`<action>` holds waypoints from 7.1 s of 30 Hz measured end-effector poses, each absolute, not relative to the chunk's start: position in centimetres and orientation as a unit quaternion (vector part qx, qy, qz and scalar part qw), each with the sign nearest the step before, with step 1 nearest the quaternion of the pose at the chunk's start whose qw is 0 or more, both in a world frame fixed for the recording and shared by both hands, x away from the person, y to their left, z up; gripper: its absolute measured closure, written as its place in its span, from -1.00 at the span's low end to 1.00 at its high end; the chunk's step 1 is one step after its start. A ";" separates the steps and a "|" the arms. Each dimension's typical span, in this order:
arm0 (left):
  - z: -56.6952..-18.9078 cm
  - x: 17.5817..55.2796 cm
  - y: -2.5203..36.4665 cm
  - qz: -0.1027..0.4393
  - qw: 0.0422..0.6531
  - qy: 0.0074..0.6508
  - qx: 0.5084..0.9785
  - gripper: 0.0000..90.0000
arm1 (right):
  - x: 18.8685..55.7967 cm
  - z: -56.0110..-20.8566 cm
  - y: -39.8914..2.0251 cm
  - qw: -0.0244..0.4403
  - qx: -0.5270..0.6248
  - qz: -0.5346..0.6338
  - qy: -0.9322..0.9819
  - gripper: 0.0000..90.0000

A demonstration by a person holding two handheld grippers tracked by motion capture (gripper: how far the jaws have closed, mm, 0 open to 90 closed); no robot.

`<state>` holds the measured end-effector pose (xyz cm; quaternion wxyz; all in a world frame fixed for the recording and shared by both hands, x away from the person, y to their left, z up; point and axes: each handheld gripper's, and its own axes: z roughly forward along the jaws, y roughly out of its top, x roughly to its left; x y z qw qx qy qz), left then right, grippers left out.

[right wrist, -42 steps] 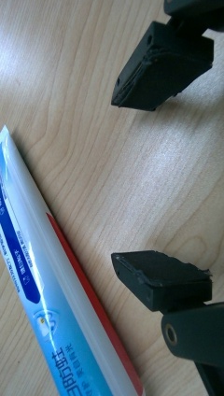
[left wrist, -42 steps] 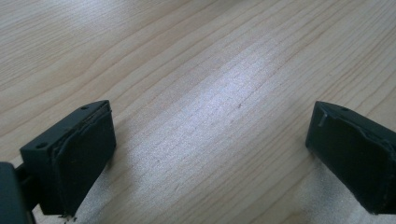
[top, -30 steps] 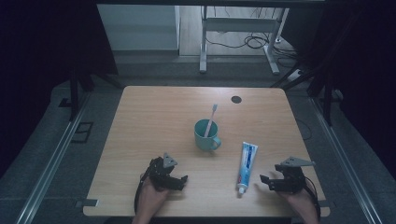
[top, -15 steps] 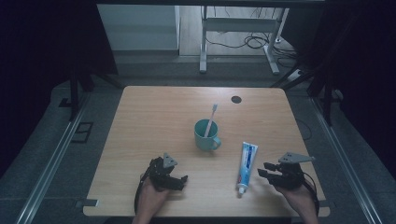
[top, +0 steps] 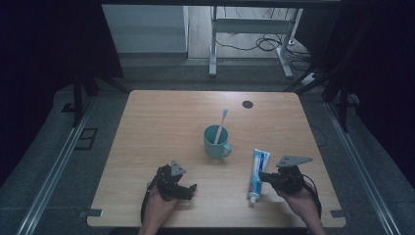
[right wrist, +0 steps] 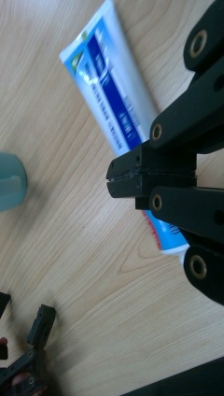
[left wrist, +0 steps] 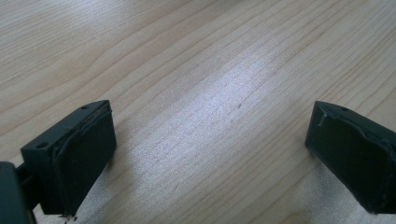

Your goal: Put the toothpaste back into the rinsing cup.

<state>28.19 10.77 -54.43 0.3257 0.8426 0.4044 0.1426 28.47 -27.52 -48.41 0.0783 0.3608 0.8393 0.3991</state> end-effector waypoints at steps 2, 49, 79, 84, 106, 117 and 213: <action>-54.4 28.2 10.8 0.143 0.326 0.404 0.843 -0.96 | 28.6 -48.6 -27.0 0.073 0.359 0.397 0.841 0.99; -54.4 28.2 10.8 0.143 0.326 0.404 0.843 -0.96 | 27.6 -52.1 -29.4 0.056 0.385 0.365 0.846 0.99; -54.4 28.2 10.8 0.144 0.327 0.405 0.842 -0.96 | 27.2 -50.7 -32.1 0.074 0.385 0.359 0.847 0.64; -54.4 28.2 10.8 0.144 0.327 0.405 0.842 -0.96 | 27.3 -50.0 -32.0 0.077 0.380 0.359 0.849 0.45; -54.4 28.2 10.8 0.143 0.326 0.405 0.842 -0.96 | 30.1 -48.9 -32.2 0.093 0.372 0.295 0.875 -0.06; -54.4 28.2 10.8 0.143 0.326 0.406 0.842 -0.96 | 31.6 -49.6 -31.8 0.072 0.368 0.249 0.893 -0.11; -54.4 28.2 10.8 0.142 0.325 0.405 0.843 -0.96 | 35.1 -44.2 -28.0 0.066 0.346 0.252 0.902 0.58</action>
